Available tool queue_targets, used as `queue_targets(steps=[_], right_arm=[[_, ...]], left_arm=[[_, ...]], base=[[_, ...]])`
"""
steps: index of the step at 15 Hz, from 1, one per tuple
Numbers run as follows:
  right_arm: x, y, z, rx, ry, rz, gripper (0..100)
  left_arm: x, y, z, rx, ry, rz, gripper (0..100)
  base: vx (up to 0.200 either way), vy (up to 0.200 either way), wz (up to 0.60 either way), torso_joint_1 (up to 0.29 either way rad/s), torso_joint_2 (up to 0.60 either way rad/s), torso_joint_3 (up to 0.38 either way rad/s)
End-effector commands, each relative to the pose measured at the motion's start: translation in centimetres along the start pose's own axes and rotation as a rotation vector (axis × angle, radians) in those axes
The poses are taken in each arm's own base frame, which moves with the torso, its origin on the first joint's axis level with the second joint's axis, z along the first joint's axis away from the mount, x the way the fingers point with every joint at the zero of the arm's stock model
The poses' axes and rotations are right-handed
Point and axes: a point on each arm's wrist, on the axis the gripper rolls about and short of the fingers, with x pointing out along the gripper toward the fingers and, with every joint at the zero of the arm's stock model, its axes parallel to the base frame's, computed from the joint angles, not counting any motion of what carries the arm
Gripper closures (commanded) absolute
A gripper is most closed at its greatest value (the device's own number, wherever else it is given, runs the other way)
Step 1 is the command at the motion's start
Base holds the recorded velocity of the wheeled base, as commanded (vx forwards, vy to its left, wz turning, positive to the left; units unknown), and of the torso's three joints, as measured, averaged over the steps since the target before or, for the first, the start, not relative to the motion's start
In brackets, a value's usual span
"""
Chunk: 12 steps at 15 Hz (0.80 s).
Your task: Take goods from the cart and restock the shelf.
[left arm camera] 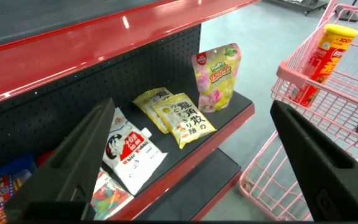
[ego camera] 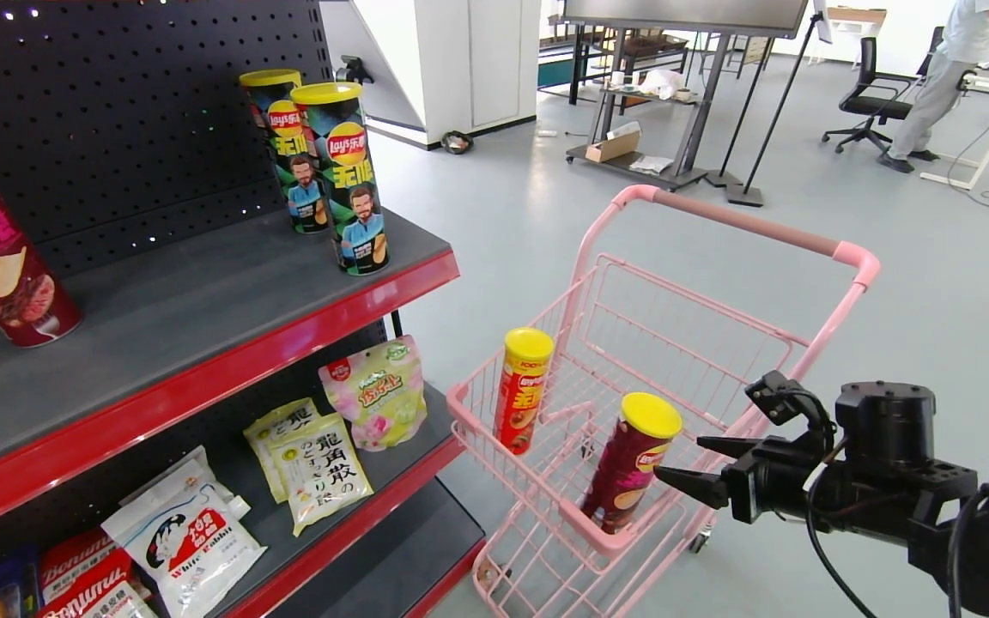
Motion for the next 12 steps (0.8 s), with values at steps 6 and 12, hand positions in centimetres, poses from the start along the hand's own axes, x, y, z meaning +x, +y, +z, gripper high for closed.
queue_targets(steps=[6,12], right_arm=[[3.4,-1.0,0.0,-0.010,-0.002,0.000,0],[5.7,-1.7,-0.5,-0.014,0.011,0.009,0]], left_arm=[[0.0,0.0,0.0,0.000,0.001,0.000,0],[0.0,0.0,0.0,0.000,0.001,-0.001,0]], base=[[0.000,0.000,0.00,0.000,0.00,0.000],[0.000,0.000,0.00,0.000,0.00,0.000]])
